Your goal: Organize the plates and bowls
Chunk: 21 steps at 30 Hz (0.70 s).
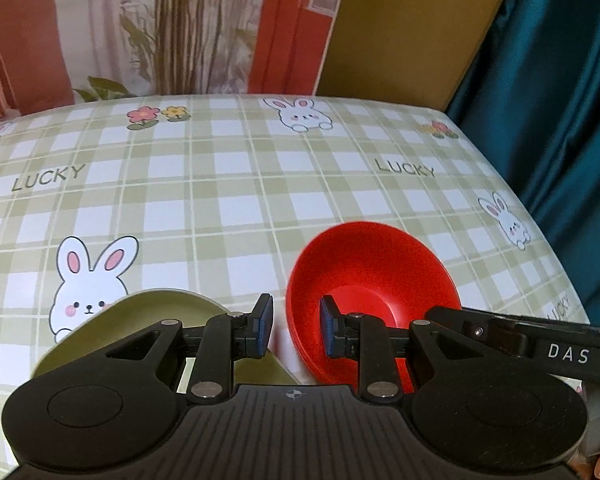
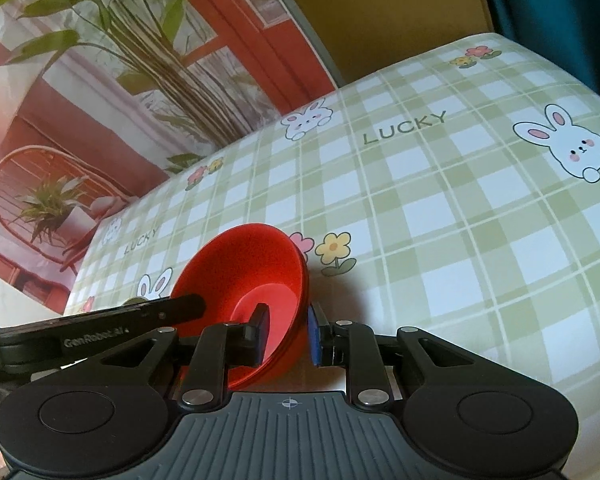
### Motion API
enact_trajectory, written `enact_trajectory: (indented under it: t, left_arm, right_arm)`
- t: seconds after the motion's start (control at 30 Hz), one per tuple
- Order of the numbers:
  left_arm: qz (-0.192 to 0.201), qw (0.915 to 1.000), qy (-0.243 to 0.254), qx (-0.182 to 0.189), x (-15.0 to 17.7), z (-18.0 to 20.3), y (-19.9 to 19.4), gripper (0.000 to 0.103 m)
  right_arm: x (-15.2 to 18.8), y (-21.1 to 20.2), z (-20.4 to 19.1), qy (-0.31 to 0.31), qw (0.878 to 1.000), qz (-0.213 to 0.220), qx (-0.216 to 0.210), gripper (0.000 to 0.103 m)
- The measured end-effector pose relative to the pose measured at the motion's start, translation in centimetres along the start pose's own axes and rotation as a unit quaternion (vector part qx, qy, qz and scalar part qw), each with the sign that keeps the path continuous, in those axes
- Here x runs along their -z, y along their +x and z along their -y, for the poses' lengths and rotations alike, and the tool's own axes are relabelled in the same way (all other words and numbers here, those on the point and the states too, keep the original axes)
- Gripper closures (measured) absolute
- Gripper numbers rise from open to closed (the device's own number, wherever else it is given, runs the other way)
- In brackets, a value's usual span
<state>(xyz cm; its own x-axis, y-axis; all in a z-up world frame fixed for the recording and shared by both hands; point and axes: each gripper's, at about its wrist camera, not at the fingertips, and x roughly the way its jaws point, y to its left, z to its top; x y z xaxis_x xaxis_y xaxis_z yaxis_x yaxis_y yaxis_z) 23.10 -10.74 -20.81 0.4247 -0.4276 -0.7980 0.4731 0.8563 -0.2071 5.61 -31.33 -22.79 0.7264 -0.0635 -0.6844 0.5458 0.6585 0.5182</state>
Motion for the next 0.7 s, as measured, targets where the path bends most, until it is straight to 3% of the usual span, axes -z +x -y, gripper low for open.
enact_trajectory:
  t: [0.33,0.7]
  left_arm:
    - [-0.005,1.0000,-0.002,0.003,0.3,0.5,0.5,0.077]
    - [0.025,0.9997,-0.008,0.003,-0.4,0.8,-1.5,0.077]
  right_arm:
    - [-0.1,0.0,0.1,0.002,1.000,0.001,0.000,0.083]
    - [-1.4,-1.4,-1.3,-0.006,1.000,0.021,0.002,0.083]
